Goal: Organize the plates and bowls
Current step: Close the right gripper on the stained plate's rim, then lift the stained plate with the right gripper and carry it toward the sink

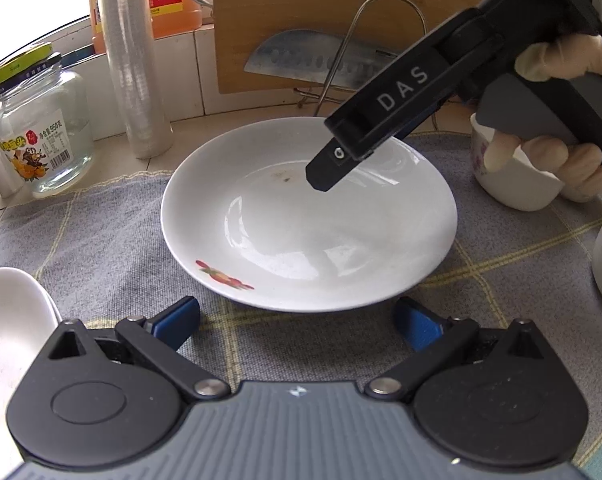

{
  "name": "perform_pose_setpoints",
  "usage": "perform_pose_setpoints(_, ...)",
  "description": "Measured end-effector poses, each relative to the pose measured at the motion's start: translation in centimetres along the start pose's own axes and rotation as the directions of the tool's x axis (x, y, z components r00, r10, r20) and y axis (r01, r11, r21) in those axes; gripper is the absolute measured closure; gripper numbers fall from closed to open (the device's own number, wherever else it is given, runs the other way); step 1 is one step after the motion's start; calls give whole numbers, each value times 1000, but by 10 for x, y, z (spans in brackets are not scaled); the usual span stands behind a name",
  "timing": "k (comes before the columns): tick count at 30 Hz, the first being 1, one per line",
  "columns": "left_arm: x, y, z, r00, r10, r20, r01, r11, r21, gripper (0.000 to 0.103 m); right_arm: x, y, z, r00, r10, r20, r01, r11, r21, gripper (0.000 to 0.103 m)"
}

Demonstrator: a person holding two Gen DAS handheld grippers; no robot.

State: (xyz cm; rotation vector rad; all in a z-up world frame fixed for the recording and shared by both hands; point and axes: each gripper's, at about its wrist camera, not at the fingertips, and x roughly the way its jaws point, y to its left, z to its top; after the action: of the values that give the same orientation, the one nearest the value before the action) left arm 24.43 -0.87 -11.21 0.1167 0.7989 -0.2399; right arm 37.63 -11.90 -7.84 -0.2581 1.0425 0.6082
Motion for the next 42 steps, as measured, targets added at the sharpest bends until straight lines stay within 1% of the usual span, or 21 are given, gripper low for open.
perform_pose_setpoints(5,1,1,1,1000,-4,7,4,1000,7,0,18,-9,14,997,62,-53,-62,998,6,0)
perform_pose_setpoints(10,2,1,1,1000,-1,12,1,1000,26,0,29,-17,23,991,116,-68,-115,993,30,0)
perform_pose_setpoints(13,4,2,3,1000,5,18,-6,999,36,0,31,-19,26,984,164,-75,-161,986,49,4)
perform_pose_setpoints(14,5,2,4,1000,10,19,-10,999,37,0,32,-19,27,983,168,-76,-165,985,44,6)
perform_pose_setpoints(18,6,2,5,1000,10,25,-11,999,41,0,32,-19,29,981,181,-74,-179,983,29,10)
perform_pose_setpoints(20,5,1,5,999,13,30,-14,999,53,0,31,-20,31,978,196,-74,-195,980,28,14)
perform_pose_setpoints(23,5,-2,5,999,21,36,-24,997,78,0,32,-20,32,977,199,-81,-198,980,20,16)
perform_pose_setpoints(24,4,-4,6,999,28,39,-31,995,92,0,32,-21,32,976,202,-83,-201,979,18,16)
perform_pose_setpoints(30,4,-3,8,999,28,27,-30,996,89,1,31,-24,32,972,217,-92,-216,976,21,17)
perform_pose_setpoints(37,2,-4,9,998,44,32,-47,994,103,2,24,-20,30,975,207,-86,-207,978,1,17)
perform_pose_setpoints(42,-6,-6,10,998,41,43,-45,992,119,2,20,-20,28,975,206,-79,-206,978,8,17)
